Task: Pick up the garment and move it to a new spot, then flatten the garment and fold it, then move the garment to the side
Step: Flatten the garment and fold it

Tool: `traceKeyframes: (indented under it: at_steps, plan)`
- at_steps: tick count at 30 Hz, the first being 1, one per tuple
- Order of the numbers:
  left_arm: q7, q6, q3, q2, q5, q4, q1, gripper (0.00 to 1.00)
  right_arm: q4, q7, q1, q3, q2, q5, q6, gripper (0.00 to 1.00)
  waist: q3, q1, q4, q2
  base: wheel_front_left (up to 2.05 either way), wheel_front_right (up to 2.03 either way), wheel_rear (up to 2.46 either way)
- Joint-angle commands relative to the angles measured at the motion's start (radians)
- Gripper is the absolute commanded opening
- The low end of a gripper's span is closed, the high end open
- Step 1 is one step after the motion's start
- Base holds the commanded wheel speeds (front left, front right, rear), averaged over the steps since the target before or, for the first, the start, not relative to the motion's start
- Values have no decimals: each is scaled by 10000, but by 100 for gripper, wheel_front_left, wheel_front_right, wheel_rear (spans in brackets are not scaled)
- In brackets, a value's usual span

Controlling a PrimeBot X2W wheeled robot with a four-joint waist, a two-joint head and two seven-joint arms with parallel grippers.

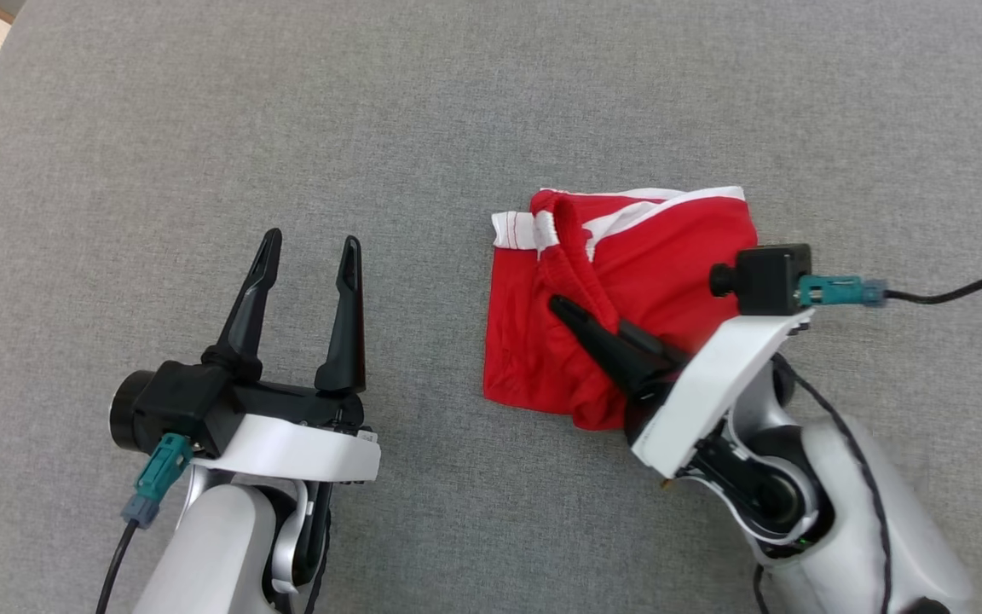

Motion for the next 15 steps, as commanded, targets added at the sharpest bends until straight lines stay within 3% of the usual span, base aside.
traceKeyframes:
  at_steps: [1, 3, 4, 11, 15]
  plan:
    - [-41, -72, 39, -8, 20, 10, -137, 100, 225, -254, -225, 141, -50, -194, -1, 0, 20, 0, 23, 0, 0, 0, 0]
    - [-40, -76, 48, -33, 46, 21, -163, 100, 573, -626, -377, 341, -66, -333, 0, 58, 44, 0, 42, 0, 0, 0, 0]
    - [-42, -94, 62, -49, 52, 18, -178, 100, 696, -853, -496, 434, -105, -521, 0, 100, 62, 0, 42, 0, 0, 0, 0]
    - [-41, -124, 255, -117, 144, -13, -185, 100, 218, -3156, -990, 1535, -907, -2185, -1, 100, 69, 0, -184, 0, 0, 0, 0]
    - [-41, -96, 387, -95, 203, -20, -82, 100, -269, -4666, -724, 1203, -1448, -3326, -1, 100, -17, 0, -430, 0, 0, 0, 0]
